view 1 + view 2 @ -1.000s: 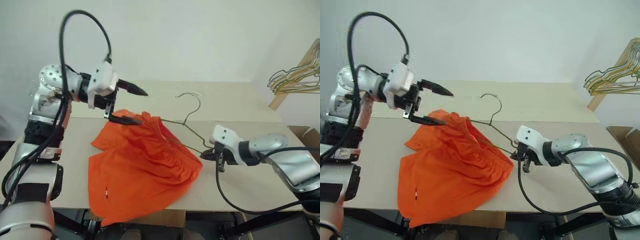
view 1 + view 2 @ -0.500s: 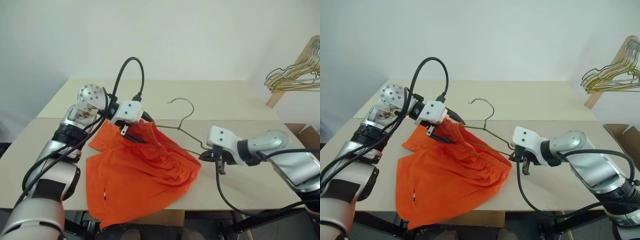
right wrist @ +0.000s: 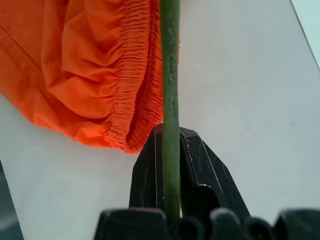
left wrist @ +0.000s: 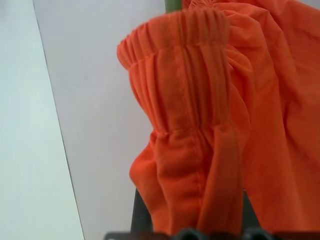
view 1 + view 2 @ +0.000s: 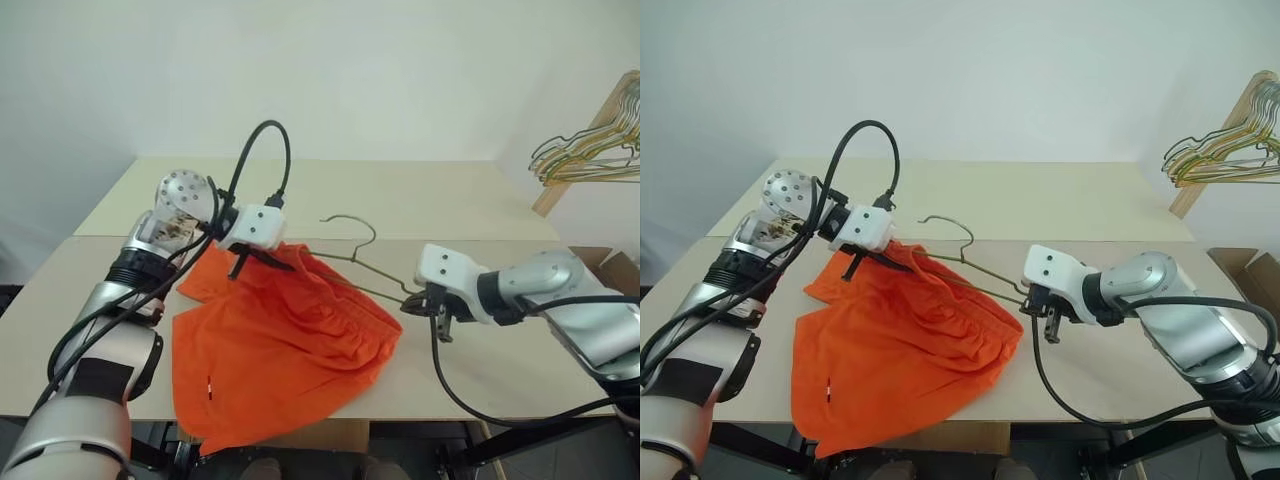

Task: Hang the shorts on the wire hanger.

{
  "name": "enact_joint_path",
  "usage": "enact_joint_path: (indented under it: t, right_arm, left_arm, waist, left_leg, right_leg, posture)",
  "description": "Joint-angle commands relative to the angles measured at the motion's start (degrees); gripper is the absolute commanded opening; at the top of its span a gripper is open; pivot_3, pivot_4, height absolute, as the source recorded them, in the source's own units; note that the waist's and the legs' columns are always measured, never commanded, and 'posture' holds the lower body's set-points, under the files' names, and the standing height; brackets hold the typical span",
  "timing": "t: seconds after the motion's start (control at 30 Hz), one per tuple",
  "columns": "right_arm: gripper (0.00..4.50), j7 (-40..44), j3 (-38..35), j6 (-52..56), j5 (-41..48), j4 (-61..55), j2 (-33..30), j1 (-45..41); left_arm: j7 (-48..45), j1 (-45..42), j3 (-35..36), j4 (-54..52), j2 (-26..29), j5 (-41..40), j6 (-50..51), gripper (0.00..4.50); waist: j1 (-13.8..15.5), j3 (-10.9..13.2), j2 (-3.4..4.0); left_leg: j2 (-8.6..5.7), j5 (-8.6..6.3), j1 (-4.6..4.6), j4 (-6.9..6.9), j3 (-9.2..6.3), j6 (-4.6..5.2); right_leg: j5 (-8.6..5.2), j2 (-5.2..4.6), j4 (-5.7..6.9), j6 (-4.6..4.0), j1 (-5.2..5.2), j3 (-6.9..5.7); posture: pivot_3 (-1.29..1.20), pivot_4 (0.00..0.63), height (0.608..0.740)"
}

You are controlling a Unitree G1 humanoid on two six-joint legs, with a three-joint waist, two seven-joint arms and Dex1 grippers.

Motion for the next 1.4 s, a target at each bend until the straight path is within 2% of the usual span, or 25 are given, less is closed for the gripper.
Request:
enact_joint_path:
  t: [0.03, 0.07, 0.17, 0.4, 0.53, 0.73, 0.9, 1.07, 1.13, 1.27, 1.33, 1.4]
  right_arm:
    - [0.0, -0.67, -0.28, -1.23, -1.05, -1.67, -0.53, -1.38]
    - [0.0, -0.84, -0.41, -2.13, -1.44, -1.77, -0.6, -1.11]
    - [0.75, -1.33, -0.4, -3.85, -3.18, -2.21, -1.53, -0.7]
    - [3.07, -1.18, -7.58, -4.06, -0.92, -1.22, -3.85, 0.97]
    - [4.45, -0.98, -18.02, -1.44, 3.78, -1.6, -3.92, 5.58]
    - [4.48, -1.45, -37.81, 5.29, 15.63, 0.38, 0.55, 8.89]
    - [4.48, 3.84, -51.81, 8.15, 28.05, 0.35, 2.73, 15.62]
    - [4.48, 8.5, -58.6, 6.78, 34.41, -1.54, 3.6, 27.45]
    - [4.48, 9.76, -57.85, 5.48, 34.25, -3.54, 4.13, 33.96]
    - [4.48, 6.05, -48.43, 0.33, 26.89, -6.13, 4.94, 43.54]
    - [4.48, 0.71, -42.29, -2.03, 23.44, -6.4, 7.76, 44.04]
    - [4.48, -5.48, -36.2, -2.54, 21.58, -5.3, 12.41, 40.99]
  left_arm:
    - [0.32, 0.42, 1.66, -1.73, -0.15, -0.07, 0.1, 0.02]
    - [0.93, 0.68, 1.81, -2.02, -0.19, 0.08, 0.38, 0.02]
    - [1.19, 1.1, 2.14, -2.35, -0.33, -0.05, 1.19, 0.0]
    - [1.94, 2.64, 2.84, -3.39, -0.11, -0.36, 3.85, 0.0]
    - [1.63, 4.54, 3.54, -5.49, 0.71, -1.29, 7.33, 0.0]
    - [2.53, 6.67, 4.69, -7.78, 1.25, -1.66, 11.59, 0.0]
    - [1.87, 7.22, 5.21, -8.22, 1.37, -2.02, 13.96, 0.0]
    - [1.52, 5.72, 5.6, -5.97, 1.13, -1.59, 15.13, 0.0]
    - [1.3, 4.8, 5.91, -5.11, 0.78, -1.86, 16.11, 0.0]
    - [0.77, 3.54, 6.79, -4.55, 0.19, -2.82, 18.08, 0.0]
    - [0.78, 2.82, 7.27, -4.24, -0.12, -3.24, 19.05, 0.0]
    - [0.38, 2.24, 7.69, -4.13, -0.3, -3.79, 19.63, 0.0]
  waist:
    - [-0.03, 0.0, 0.0]
    - [-0.05, 0.0, 0.0]
    - [-0.07, 0.0, 0.0]
    - [-0.1, 0.0, 0.0]
    - [-0.08, 0.0, 0.0]
    - [-0.22, 0.0, 0.0]
    - [-0.07, -0.01, 0.01]
    - [-0.13, -0.01, 0.01]
    - [-0.17, -0.02, 0.01]
    - [-0.5, -0.03, 0.01]
    - [-1.12, -0.04, -0.02]
    - [-1.76, -0.04, -0.01]
  left_leg:
    - [0.0, 0.0, 0.0, 0.0, 0.0, 0.0]
    - [0.0, 0.0, 0.0, 0.0, 0.0, 0.0]
    - [0.0, 0.0, -0.03, 0.01, 0.0, 0.0]
    - [-0.01, 0.0, -0.07, 0.03, 0.0, 0.0]
    - [0.0, 0.0, -0.08, 0.03, 0.0, 0.0]
    - [-0.01, 0.0, -0.02, 0.05, -0.01, 0.0]
    - [-0.02, 0.0, 0.1, 0.05, -0.01, 0.0]
    - [-0.04, 0.0, 0.22, 0.05, -0.01, 0.0]
    - [-0.02, 0.0, 0.27, 0.05, -0.02, 0.01]
    - [-0.03, 0.0, 0.26, 0.06, -0.01, 0.0]
    - [-0.02, 0.0, 0.27, 0.08, -0.01, 0.0]
    - [-0.02, 0.0, 0.3, 0.08, 0.0, 0.0]
  right_leg:
    - [0.0, 0.0, 0.0, 0.0, 0.0, 0.0]
    - [0.0, 0.0, 0.01, 0.0, 0.0, 0.0]
    - [0.0, 0.0, 0.03, 0.0, -0.04, 0.0]
    - [0.0, -0.02, 0.06, 0.0, -0.09, 0.0]
    - [0.0, -0.02, 0.05, 0.0, -0.09, 0.0]
    - [0.01, -0.02, 0.15, 0.0, -0.04, 0.01]
    - [0.0, -0.02, 0.24, 0.0, 0.07, 0.02]
    - [0.0, -0.03, 0.2, 0.01, 0.23, 0.02]
    - [-0.01, -0.01, 0.21, 0.02, 0.27, 0.02]
    - [-0.02, -0.02, 0.25, 0.04, 0.26, 0.02]
    - [-0.03, -0.01, 0.27, 0.06, 0.27, 0.04]
    - [-0.03, 0.0, 0.34, 0.06, 0.26, 0.08]
  posture:
    - [-0.04, 0.0, 0.74]
    - [-0.04, 0.0, 0.74]
    - [-0.05, 0.0, 0.74]
    - [-0.05, 0.0, 0.74]
    - [-0.06, 0.0, 0.74]
    - [-0.07, 0.0, 0.74]
    - [-0.07, 0.0, 0.74]
    - [-0.08, 0.0, 0.74]
    - [-0.07, 0.0, 0.74]
    - [-0.08, 0.0, 0.74]
    - [-0.08, 0.0, 0.74]
    - [-0.09, 0.0, 0.74]
